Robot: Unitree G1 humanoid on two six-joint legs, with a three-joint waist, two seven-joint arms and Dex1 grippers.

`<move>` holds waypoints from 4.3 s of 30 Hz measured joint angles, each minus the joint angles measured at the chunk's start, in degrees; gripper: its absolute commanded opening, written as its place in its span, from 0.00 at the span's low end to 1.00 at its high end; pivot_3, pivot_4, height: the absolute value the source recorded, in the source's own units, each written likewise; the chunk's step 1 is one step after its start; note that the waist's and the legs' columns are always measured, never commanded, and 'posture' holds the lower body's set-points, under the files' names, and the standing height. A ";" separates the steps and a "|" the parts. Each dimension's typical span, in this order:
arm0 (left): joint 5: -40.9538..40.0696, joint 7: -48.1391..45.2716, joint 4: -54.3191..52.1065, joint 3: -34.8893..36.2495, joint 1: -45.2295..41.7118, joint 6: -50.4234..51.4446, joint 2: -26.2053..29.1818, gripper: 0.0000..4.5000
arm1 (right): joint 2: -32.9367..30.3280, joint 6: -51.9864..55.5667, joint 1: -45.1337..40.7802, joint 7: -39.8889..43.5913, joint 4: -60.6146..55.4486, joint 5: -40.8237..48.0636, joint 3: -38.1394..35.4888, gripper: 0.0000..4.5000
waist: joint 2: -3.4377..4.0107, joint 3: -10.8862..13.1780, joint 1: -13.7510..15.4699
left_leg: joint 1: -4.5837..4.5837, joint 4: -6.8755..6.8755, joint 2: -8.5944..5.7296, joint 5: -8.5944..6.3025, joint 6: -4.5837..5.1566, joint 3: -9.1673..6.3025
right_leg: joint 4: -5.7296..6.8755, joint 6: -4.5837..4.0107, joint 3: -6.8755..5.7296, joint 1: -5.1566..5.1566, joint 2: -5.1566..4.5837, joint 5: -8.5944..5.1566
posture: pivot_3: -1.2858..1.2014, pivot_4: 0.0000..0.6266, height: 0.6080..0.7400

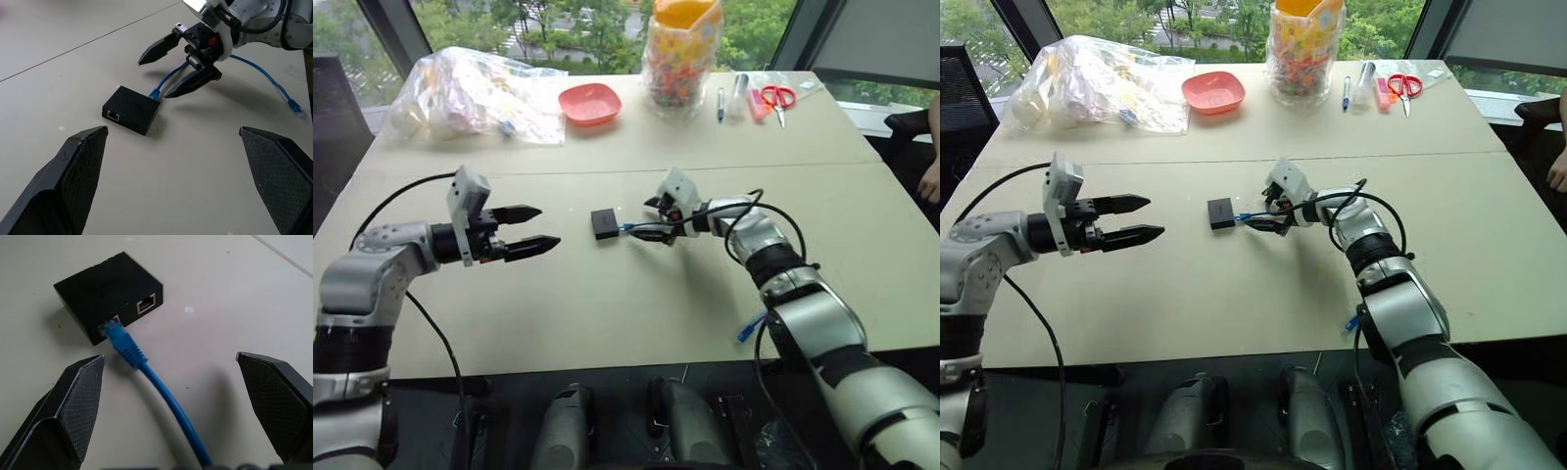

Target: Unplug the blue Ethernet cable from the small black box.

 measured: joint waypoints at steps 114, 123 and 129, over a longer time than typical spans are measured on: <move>-9.95 -6.64 39.40 11.10 -27.48 15.18 -23.11 0.11 | 11.47 40.13 34.74 -48.08 -74.23 58.62 -31.18 0.01 | -0.08 -0.01 0.35 | 0.02 0.17 0.29 0.17 -0.22 -0.10 | 0.16 -0.01 -0.07 0.04 0.07 0.03 | 0.52 0.24 1.00; -2.81 -2.66 39.68 8.61 -27.49 1.64 -23.00 0.11 | -1.54 38.96 22.87 -45.70 -61.15 52.70 -33.91 0.01 | -0.04 0.01 0.43 | 0.00 0.15 0.25 0.16 -0.20 -0.02 | 0.11 -0.03 -0.05 0.04 0.00 0.03 | 0.52 0.24 1.00; 2.53 3.02 37.80 4.63 -26.69 -8.81 -29.32 0.11 | -10.14 31.67 4.63 -40.67 -41.97 41.39 -33.48 0.01 | -0.07 0.00 0.21 | 0.00 0.00 0.03 0.08 -0.06 0.01 | 0.09 -0.01 0.00 0.00 0.06 0.02 | 0.52 0.24 1.00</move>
